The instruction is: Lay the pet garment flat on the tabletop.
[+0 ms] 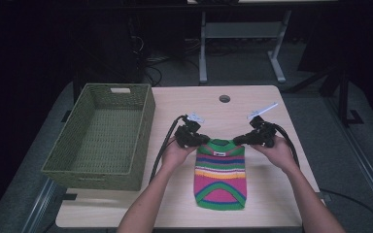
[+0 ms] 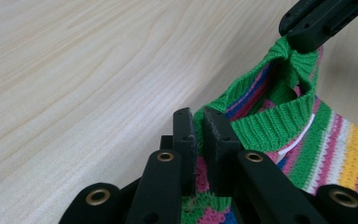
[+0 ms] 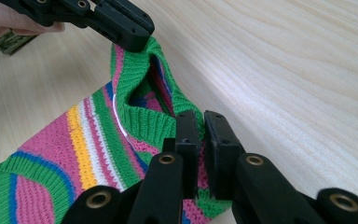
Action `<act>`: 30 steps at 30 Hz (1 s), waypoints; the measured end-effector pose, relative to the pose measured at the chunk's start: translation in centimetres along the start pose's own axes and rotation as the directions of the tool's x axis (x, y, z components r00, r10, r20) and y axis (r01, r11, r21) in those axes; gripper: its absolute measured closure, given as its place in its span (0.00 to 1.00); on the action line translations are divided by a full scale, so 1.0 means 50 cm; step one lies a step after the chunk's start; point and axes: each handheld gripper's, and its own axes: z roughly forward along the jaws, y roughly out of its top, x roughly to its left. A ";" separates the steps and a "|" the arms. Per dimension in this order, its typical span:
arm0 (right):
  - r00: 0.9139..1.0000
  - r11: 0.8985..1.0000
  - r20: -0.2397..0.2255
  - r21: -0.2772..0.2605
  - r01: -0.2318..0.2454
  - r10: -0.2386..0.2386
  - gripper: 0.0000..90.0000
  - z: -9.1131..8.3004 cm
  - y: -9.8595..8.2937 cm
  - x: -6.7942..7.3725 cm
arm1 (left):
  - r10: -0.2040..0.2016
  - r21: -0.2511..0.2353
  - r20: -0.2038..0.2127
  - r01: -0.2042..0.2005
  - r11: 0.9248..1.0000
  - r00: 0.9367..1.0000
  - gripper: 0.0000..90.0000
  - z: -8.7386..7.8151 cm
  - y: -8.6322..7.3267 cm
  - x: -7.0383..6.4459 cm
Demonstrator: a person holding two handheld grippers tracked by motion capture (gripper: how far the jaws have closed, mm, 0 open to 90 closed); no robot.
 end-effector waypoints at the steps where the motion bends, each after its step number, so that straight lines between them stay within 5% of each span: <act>1: 1.000 1.000 -0.001 0.002 -0.009 0.009 0.93 0.003 0.001 -0.004 | -0.009 0.002 -0.001 0.009 1.000 1.000 0.92 0.006 -0.001 0.007; 8: 0.999 0.999 0.006 -0.014 -0.039 0.039 0.88 0.012 0.006 -0.026 | -0.060 -0.015 -0.026 0.059 0.998 0.998 0.82 0.008 0.010 0.028; 17: 0.998 0.998 0.020 -0.008 -0.059 0.059 0.80 0.015 0.008 -0.038 | -0.063 -0.006 -0.009 0.063 0.998 0.998 0.78 0.007 0.011 0.027; 22: 0.999 0.999 0.012 0.017 -0.029 0.029 0.84 0.011 -0.007 -0.023 | -0.010 0.040 0.012 0.009 0.999 1.000 0.79 0.010 -0.006 0.000; 28: 1.000 0.999 -0.016 0.046 0.010 -0.009 0.84 0.001 -0.039 0.010 | 0.065 0.108 0.038 -0.069 0.992 0.997 0.81 0.002 -0.032 -0.027; 30: 1.000 0.998 -0.016 0.052 0.020 -0.019 0.82 0.002 -0.050 0.020 | 0.063 0.101 0.032 -0.066 0.993 0.998 0.81 0.000 -0.038 -0.032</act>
